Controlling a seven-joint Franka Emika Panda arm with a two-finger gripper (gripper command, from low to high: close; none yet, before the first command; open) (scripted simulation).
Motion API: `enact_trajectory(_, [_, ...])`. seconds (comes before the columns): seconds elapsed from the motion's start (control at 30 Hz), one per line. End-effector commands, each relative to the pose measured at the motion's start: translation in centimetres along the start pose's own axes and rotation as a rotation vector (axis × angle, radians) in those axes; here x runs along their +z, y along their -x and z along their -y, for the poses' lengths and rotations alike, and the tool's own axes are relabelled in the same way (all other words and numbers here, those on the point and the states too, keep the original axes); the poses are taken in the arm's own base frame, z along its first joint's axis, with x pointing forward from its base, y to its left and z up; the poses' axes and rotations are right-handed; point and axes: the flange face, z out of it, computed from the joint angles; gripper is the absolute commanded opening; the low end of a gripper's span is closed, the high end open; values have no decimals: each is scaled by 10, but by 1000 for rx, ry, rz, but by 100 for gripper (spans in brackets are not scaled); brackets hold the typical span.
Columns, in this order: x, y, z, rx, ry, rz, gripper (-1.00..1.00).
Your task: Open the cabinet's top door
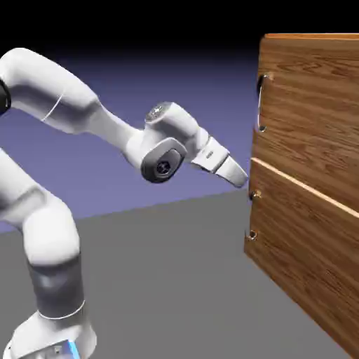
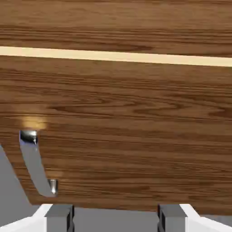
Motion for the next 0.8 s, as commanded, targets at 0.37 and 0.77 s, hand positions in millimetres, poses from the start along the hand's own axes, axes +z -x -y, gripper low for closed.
enact_trajectory(0.37, [-41,-48,26,615,-142,-87,0])
enact_trajectory(0.77, [-72,-65,50,1194,-340,-74,0])
